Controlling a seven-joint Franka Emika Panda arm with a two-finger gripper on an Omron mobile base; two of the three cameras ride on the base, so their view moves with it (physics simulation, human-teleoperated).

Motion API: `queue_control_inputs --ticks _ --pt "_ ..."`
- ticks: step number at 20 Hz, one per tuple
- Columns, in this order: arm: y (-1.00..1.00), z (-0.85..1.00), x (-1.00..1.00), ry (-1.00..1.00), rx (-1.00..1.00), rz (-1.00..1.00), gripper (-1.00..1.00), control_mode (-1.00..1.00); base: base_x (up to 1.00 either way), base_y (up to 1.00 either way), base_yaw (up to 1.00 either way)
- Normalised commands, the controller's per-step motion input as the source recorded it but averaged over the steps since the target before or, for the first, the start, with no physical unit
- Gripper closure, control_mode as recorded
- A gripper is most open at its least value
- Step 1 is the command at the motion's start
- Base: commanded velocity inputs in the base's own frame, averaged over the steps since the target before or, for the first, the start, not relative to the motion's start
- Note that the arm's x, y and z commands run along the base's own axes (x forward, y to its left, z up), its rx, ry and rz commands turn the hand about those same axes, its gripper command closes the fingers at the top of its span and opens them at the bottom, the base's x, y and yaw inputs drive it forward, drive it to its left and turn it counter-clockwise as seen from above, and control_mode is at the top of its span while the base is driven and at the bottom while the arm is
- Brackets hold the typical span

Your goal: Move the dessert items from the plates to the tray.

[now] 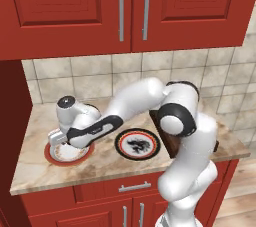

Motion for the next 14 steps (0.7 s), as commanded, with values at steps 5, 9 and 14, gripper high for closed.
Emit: queue_control_inputs --ticks 5,9,14 --pt "-0.97 0.86 -0.26 0.0 0.0 -0.05 1.0 -1.0 0.0 0.0 0.0" --pt "-1.0 0.41 -0.27 0.0 0.0 -0.01 1.0 -1.0 0.0 0.0 0.0" --pt "-1.0 0.31 -0.04 -0.08 0.01 0.0 1.0 -1.0 0.0 0.0 0.0"
